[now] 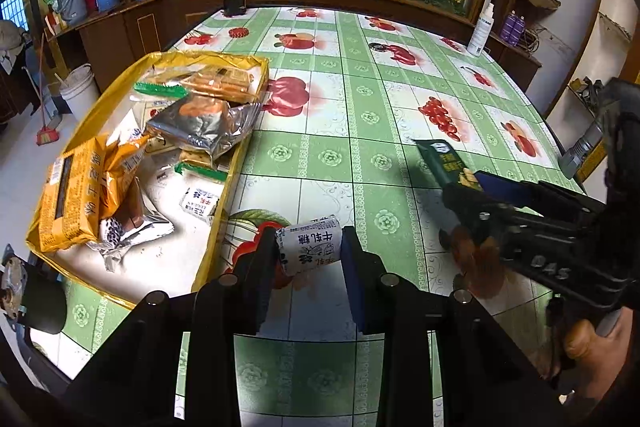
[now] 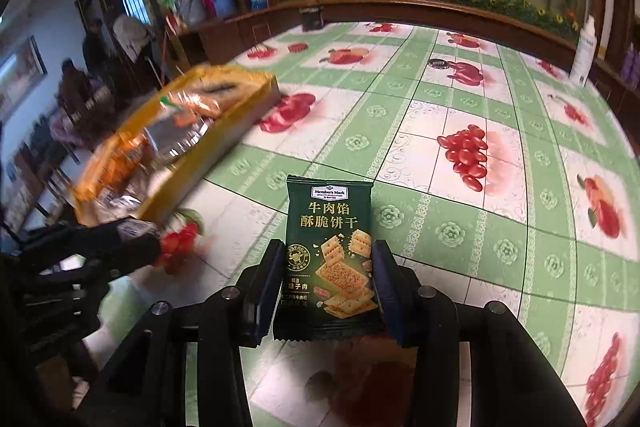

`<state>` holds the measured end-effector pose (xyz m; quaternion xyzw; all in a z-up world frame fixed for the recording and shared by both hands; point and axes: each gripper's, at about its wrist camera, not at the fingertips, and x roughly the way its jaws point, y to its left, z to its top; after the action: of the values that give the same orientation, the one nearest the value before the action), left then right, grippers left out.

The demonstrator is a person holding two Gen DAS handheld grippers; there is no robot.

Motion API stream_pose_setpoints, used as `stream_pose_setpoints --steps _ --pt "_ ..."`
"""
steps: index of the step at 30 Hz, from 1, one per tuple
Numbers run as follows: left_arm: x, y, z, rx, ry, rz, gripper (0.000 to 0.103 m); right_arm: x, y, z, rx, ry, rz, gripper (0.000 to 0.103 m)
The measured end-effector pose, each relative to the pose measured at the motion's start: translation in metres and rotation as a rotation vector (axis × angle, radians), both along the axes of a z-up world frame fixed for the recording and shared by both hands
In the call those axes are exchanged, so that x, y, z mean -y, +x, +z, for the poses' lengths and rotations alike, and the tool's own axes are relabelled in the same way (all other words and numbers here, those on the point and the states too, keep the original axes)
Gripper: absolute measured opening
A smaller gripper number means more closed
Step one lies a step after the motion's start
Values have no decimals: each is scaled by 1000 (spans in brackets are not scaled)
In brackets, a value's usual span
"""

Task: Organize snacks
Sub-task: 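Grasp the green cracker pack with the right tool while the left tool holds the milk candy, then carry the milk candy and green cracker pack into the tray with both tools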

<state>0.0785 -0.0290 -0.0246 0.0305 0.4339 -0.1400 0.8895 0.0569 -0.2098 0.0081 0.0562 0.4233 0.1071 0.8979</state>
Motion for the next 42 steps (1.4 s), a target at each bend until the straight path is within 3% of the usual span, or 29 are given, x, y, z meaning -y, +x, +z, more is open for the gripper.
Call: stream_pose_setpoints --steps 8,25,42 --pt "7 -6 14 53 42 10 29 23 -20 20 37 179 -7 46" --pt "4 -13 25 107 81 43 29 20 -33 40 78 258 19 45" --pt "-38 9 27 108 87 155 29 -36 2 54 81 269 141 45"
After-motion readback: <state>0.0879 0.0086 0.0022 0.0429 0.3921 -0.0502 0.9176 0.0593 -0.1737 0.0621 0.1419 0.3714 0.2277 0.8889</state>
